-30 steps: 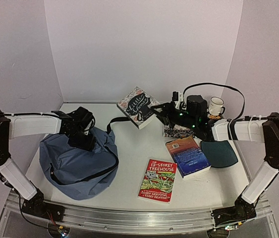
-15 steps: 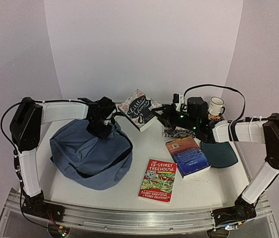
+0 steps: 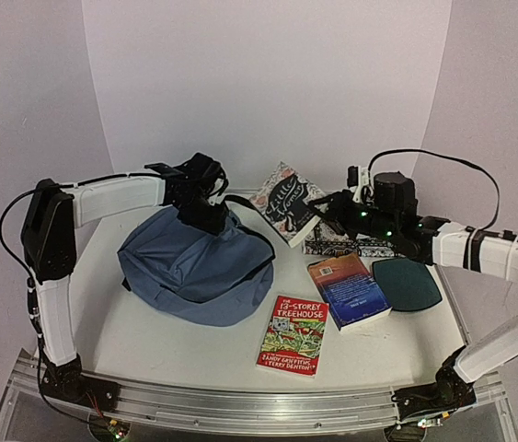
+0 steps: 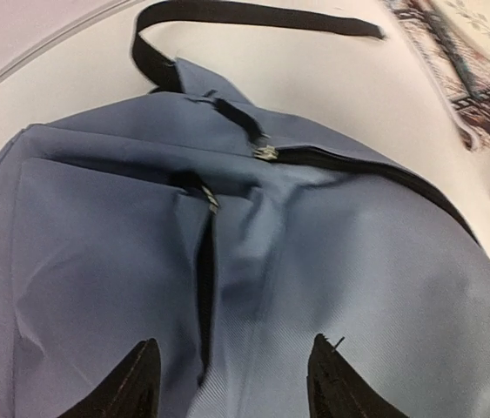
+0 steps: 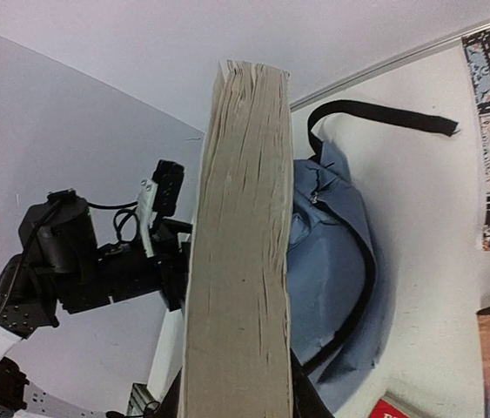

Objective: Pack the student bag
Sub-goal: Move the student bag to the center of the board, then pick up the largest pocket of the bag from the largest pocket of the bag.

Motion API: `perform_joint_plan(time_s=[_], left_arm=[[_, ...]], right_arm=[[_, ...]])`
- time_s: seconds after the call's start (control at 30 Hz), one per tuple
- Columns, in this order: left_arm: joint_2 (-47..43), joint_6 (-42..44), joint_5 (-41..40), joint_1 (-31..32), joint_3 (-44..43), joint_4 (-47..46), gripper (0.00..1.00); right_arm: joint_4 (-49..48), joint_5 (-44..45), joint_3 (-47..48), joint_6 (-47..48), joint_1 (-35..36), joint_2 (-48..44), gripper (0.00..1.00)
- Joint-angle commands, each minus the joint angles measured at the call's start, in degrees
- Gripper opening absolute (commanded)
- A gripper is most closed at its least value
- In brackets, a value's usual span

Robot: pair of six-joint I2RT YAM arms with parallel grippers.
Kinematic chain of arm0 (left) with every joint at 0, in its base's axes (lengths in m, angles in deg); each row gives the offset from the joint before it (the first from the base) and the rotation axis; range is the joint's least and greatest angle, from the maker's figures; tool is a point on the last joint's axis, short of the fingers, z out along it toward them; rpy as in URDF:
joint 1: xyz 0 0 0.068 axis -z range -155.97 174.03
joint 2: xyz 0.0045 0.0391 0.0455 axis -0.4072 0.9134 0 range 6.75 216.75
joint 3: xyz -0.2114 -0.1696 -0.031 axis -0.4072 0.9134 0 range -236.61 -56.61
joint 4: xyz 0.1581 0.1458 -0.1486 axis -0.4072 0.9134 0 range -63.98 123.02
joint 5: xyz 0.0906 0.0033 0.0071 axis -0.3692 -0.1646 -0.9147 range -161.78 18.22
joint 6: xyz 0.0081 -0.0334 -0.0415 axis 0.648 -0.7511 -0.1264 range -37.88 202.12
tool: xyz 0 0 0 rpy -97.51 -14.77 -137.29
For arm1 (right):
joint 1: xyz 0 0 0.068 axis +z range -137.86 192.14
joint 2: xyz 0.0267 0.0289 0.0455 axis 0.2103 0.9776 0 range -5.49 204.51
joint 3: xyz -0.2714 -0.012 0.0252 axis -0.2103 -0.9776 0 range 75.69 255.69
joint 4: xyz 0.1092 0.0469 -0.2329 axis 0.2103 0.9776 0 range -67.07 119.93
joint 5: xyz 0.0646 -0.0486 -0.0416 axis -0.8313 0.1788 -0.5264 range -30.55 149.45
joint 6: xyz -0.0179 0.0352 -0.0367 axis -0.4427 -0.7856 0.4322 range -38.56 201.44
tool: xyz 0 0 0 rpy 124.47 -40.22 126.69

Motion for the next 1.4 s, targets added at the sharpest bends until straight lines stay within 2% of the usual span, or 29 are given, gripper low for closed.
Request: perform_joint_plan(time_s=[0.0,0.2,0.43,0.67,0.9,1.03,1.17,1.37], left_arm=[[-8.9,-2.8,7.1,3.2,2.6,-1.1,0.62],[-11.9,-4.3,8.7,10.2,5.1,-1.9,0.67],[-9.7,-4.9,6.8,16.3,6.2,-2.0,0.73],[-6.6,-3.7,1.2,17.4,7.6,-1.6,0.74],[-3.7,-3.1,1.0,17.4,7.3,-1.3,0.69],[-3.7,-3.0,0.0,17.4,6.8,-1.0,0.54],[-5.6,-2.6,-3.4,17.4,6.2,-0.4,0.32],[-7.5,-1.6,-10.1,17.3,4.4,2.8,0.04]], right_arm=[[3.9,5.1,1.4,5.8,-2.0,-6.3,0.00],[8.6,8.1,0.2,6.5,-3.6,-8.2,0.00],[9.7,8.8,-0.4,6.5,-3.7,-8.5,0.00],[9.7,8.2,-1.5,5.7,-3.7,-8.8,0.00],[9.7,8.3,-2.1,5.4,-3.8,-9.4,0.00],[9.7,8.2,-2.2,5.4,-3.7,-9.5,0.00],[10.0,7.5,-1.6,5.5,-3.8,-9.3,0.00],[10.1,4.2,-0.5,3.4,-3.7,-7.7,0.00]])
